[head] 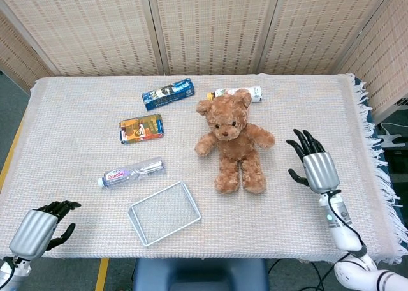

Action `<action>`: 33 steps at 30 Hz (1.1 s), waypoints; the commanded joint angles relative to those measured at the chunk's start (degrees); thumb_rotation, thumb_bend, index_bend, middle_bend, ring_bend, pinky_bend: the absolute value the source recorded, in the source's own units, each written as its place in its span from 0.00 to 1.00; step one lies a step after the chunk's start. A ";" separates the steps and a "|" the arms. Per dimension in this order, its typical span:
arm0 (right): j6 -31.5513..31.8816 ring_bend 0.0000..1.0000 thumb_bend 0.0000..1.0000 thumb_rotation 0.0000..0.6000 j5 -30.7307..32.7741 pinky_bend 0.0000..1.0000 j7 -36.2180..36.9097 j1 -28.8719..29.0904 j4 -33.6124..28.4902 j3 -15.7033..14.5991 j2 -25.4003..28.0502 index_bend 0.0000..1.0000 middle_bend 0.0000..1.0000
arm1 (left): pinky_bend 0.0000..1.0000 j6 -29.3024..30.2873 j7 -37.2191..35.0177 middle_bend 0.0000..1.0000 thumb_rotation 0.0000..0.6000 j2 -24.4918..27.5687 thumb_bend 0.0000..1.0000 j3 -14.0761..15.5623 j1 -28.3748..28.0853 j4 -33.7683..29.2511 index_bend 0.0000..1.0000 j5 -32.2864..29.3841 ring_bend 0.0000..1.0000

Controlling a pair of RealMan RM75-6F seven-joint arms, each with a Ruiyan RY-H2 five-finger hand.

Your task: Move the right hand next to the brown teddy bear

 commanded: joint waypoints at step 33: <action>-4.21 0.00 0.23 1.00 3.60 0.31 9.14 18.88 50.89 4.21 -31.25 0.36 0.09 | 0.66 0.74 0.12 0.39 1.00 0.86 0.38 1.06 0.54 -0.72 0.33 0.85 0.40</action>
